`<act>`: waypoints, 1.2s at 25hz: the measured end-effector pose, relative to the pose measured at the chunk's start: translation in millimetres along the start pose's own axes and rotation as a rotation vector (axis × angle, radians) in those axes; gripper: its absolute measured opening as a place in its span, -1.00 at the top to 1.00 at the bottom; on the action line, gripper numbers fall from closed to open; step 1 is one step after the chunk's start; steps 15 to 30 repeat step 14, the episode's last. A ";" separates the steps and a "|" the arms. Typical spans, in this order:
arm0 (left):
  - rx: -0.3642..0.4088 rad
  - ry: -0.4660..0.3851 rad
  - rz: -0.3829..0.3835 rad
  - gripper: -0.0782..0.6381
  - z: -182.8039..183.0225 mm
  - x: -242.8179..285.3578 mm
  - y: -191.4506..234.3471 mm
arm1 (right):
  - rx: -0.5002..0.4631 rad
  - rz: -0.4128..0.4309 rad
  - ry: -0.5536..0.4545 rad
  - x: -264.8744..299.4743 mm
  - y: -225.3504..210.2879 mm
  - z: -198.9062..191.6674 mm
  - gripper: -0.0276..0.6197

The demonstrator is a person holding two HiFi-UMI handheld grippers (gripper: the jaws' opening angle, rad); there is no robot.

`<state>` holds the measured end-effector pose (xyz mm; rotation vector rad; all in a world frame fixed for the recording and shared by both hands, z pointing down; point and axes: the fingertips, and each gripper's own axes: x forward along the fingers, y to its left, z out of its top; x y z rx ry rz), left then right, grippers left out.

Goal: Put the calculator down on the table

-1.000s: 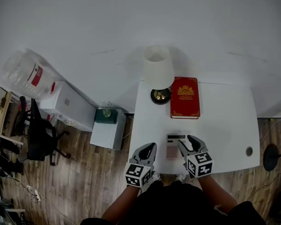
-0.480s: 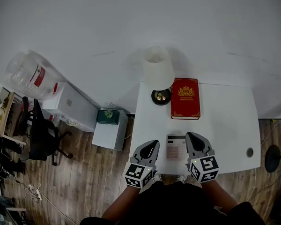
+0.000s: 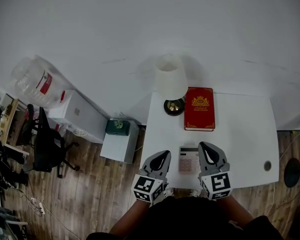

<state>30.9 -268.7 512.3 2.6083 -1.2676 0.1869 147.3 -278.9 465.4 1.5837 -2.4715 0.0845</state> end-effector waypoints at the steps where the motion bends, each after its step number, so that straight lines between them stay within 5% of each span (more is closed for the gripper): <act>1: -0.003 0.001 0.000 0.73 -0.2 0.5 0.4 | -0.055 -0.002 -0.011 -0.2 1.8 5.1 0.86; 4: -0.006 0.006 -0.009 0.73 -2.9 1.6 -0.8 | -0.167 -0.003 -0.030 -2.7 5.4 12.8 0.86; 14: 0.004 0.001 -0.017 0.73 1.4 8.0 -2.6 | -0.229 0.011 -0.039 -0.3 14.1 26.6 0.86; 30: 0.004 0.001 -0.017 0.73 1.4 8.0 -2.6 | -0.229 0.011 -0.039 -0.3 14.1 26.6 0.86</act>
